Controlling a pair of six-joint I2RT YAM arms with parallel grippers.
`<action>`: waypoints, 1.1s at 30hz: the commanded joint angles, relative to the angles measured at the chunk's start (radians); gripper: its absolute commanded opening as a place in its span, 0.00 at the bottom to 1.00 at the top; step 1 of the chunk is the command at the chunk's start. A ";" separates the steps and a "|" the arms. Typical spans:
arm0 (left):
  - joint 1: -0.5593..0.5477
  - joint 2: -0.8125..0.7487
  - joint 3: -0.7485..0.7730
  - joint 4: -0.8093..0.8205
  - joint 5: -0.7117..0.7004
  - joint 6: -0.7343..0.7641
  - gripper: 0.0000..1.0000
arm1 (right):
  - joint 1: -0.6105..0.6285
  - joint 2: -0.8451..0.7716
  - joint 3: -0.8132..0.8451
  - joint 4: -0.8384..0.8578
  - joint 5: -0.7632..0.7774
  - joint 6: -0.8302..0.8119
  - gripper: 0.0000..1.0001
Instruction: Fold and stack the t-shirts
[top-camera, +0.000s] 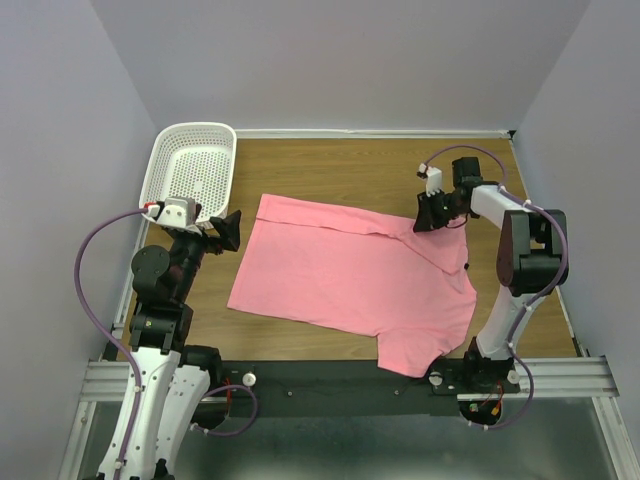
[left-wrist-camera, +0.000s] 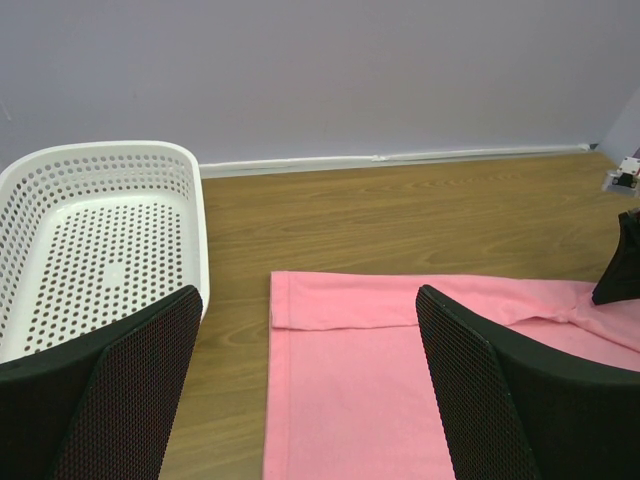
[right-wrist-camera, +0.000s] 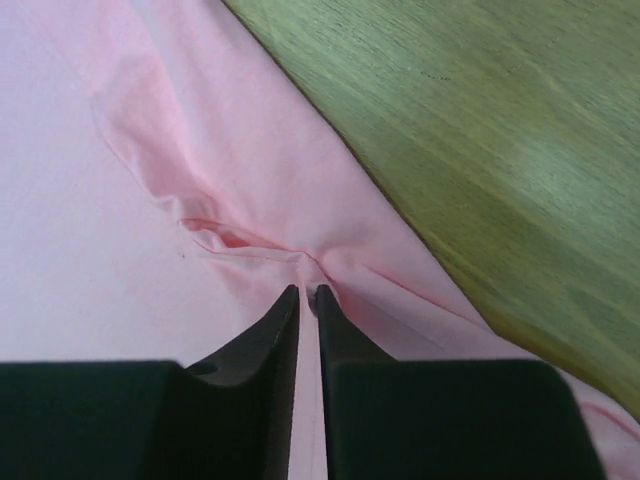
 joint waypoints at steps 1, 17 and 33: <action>0.007 -0.003 -0.010 0.010 0.014 0.013 0.95 | 0.006 -0.010 -0.012 -0.018 -0.045 -0.013 0.14; 0.007 -0.001 -0.010 0.011 0.013 0.012 0.96 | 0.067 -0.245 -0.191 -0.079 -0.136 -0.057 0.01; 0.008 0.001 -0.013 0.013 0.001 0.007 0.96 | 0.248 -0.432 -0.202 -0.250 -0.026 -0.165 1.00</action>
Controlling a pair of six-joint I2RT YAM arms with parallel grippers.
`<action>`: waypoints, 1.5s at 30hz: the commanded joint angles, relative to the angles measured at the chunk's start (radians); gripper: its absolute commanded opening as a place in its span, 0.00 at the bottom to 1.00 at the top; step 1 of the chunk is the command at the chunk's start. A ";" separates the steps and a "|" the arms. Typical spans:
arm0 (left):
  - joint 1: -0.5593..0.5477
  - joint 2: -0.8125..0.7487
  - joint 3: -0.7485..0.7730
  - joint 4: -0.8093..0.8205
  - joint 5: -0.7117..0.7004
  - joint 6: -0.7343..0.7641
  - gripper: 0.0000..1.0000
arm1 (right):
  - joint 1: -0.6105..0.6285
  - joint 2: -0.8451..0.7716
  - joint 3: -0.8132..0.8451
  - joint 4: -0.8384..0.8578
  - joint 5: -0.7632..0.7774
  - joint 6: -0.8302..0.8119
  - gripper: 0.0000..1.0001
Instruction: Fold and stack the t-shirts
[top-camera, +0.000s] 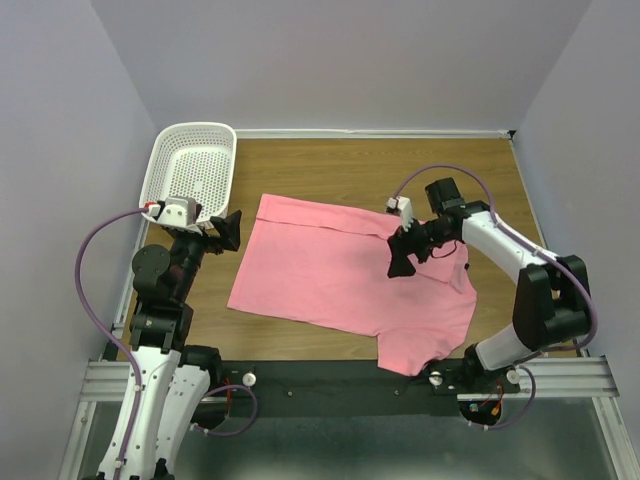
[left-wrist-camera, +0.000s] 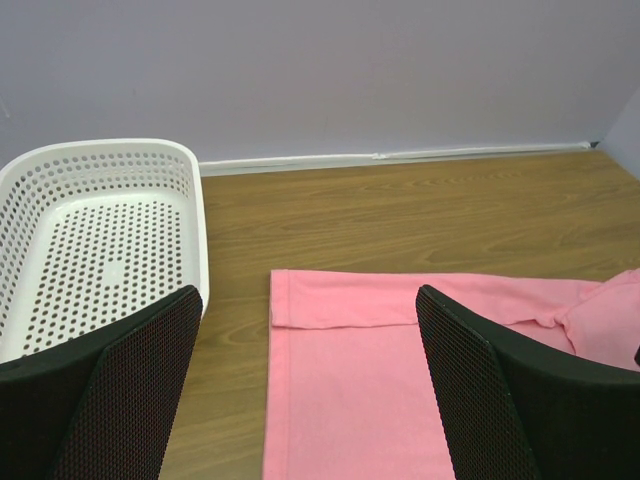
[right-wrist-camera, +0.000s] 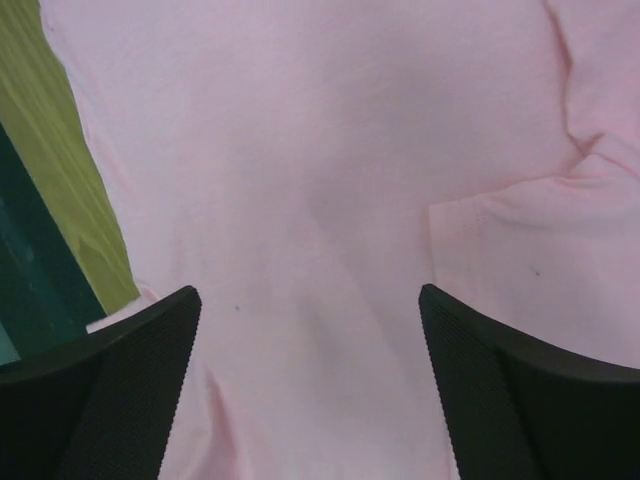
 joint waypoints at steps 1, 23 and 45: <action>0.006 -0.004 -0.012 0.015 0.002 0.009 0.96 | -0.008 -0.103 0.036 -0.002 0.139 0.001 1.00; 0.006 -0.011 -0.039 0.022 0.006 -0.028 0.98 | -0.631 0.291 0.134 0.346 0.038 0.420 0.57; 0.006 -0.006 -0.039 0.019 0.004 -0.026 0.98 | -0.633 0.316 0.145 0.369 0.027 0.443 0.09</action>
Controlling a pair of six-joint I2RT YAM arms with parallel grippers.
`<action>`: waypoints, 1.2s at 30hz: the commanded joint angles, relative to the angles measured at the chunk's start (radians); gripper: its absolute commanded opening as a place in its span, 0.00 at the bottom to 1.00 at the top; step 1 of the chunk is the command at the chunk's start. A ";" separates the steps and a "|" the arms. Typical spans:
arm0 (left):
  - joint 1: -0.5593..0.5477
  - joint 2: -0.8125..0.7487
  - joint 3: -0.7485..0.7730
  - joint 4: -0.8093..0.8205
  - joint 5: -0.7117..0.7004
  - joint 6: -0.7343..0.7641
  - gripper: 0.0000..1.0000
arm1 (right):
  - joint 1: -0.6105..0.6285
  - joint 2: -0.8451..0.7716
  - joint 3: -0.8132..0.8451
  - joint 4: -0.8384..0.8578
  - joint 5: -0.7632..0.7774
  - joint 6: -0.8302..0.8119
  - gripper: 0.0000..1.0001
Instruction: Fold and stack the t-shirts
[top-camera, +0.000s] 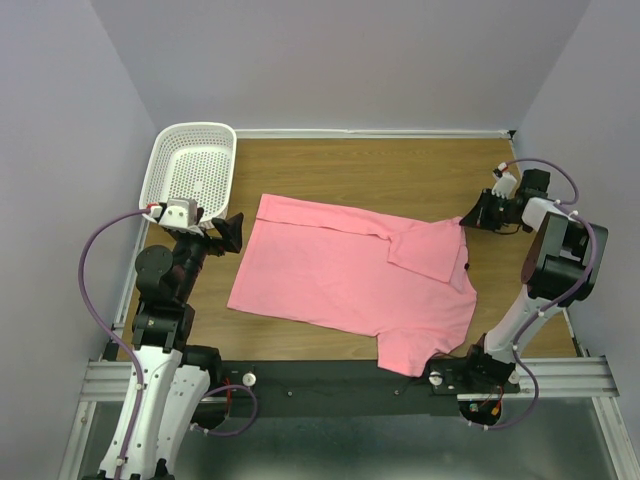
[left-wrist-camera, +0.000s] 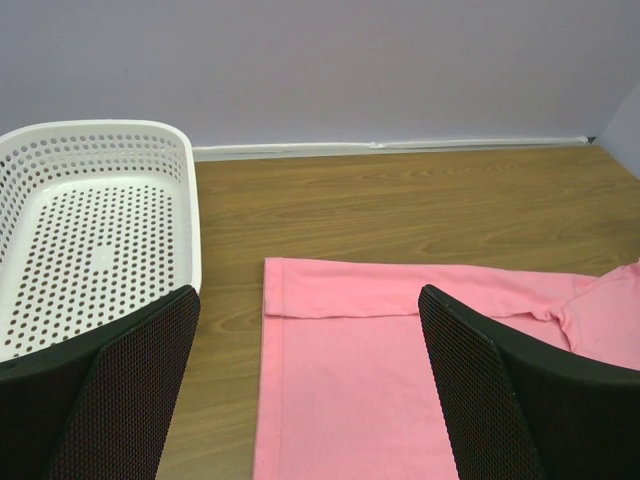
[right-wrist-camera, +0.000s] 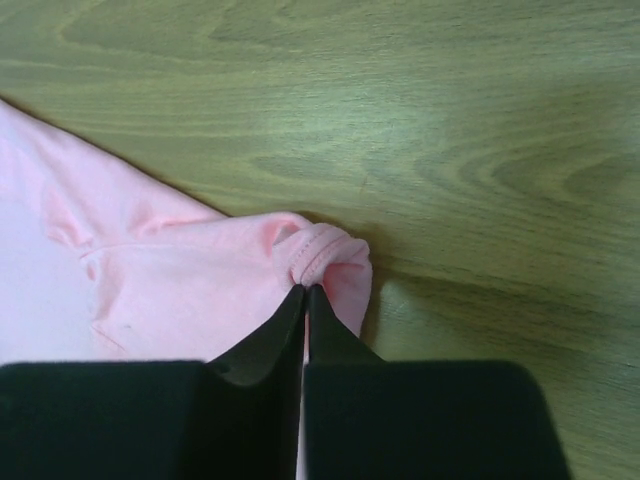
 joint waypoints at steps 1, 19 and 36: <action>0.006 -0.003 -0.010 0.013 0.004 -0.002 0.98 | -0.006 -0.010 -0.015 0.017 0.000 -0.005 0.06; 0.006 -0.009 -0.010 0.015 0.007 -0.002 0.98 | -0.031 -0.168 -0.148 0.028 0.108 0.003 0.05; 0.006 -0.003 -0.010 0.015 0.006 0.000 0.98 | -0.057 -0.122 -0.098 0.016 -0.040 -0.066 0.57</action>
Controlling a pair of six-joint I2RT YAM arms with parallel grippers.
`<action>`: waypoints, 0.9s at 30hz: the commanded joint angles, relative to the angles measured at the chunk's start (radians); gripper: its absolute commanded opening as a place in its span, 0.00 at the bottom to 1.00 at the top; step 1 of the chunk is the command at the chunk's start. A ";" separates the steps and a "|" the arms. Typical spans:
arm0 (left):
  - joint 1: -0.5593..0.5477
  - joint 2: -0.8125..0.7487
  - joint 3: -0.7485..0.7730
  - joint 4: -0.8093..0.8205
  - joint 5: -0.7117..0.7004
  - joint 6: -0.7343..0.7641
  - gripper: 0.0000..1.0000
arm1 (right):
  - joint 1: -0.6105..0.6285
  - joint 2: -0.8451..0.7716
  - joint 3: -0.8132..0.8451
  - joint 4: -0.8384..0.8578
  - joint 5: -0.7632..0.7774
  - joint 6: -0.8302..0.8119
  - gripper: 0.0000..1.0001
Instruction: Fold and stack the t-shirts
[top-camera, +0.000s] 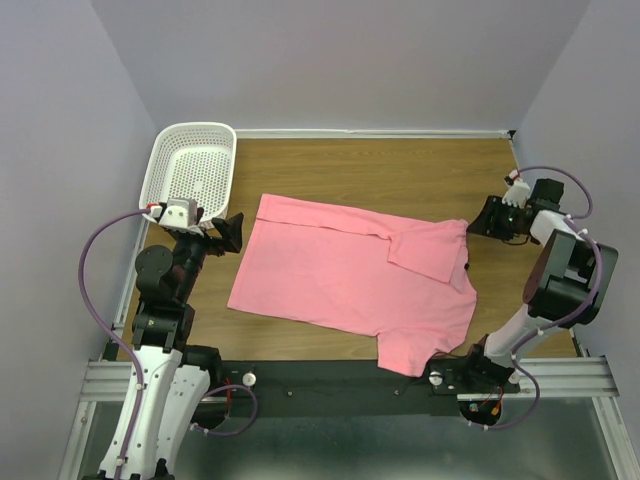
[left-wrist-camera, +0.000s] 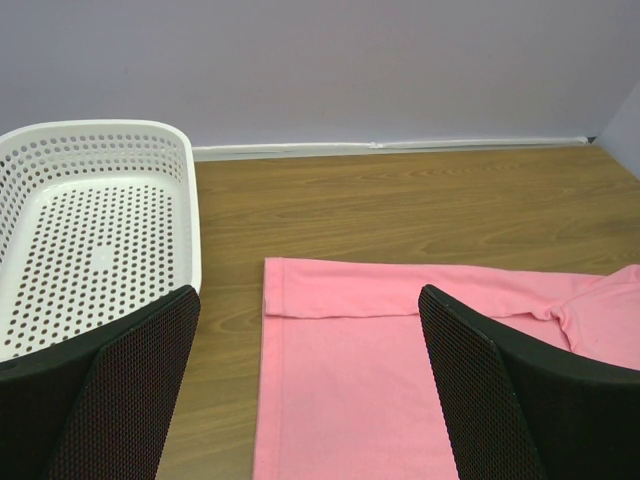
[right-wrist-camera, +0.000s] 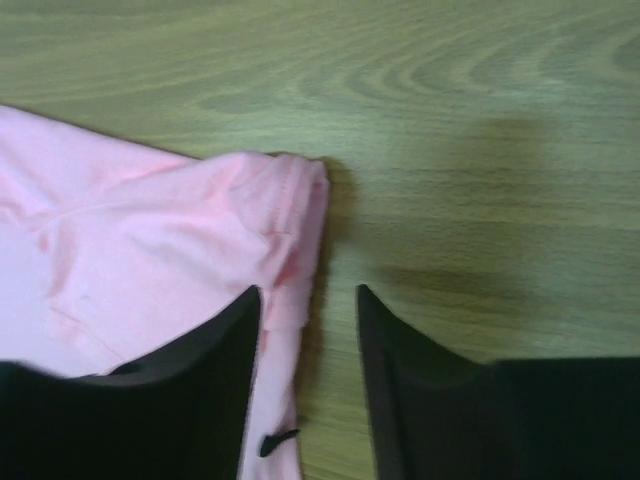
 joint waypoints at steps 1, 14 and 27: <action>0.006 -0.001 -0.008 0.013 0.006 0.000 0.98 | -0.005 0.065 0.061 -0.003 -0.182 -0.021 0.59; 0.006 0.006 -0.008 0.015 0.003 0.000 0.98 | 0.004 0.293 0.186 -0.069 -0.282 -0.007 0.53; 0.006 0.020 -0.010 0.016 0.004 0.000 0.98 | 0.004 0.349 0.419 -0.072 -0.165 0.030 0.00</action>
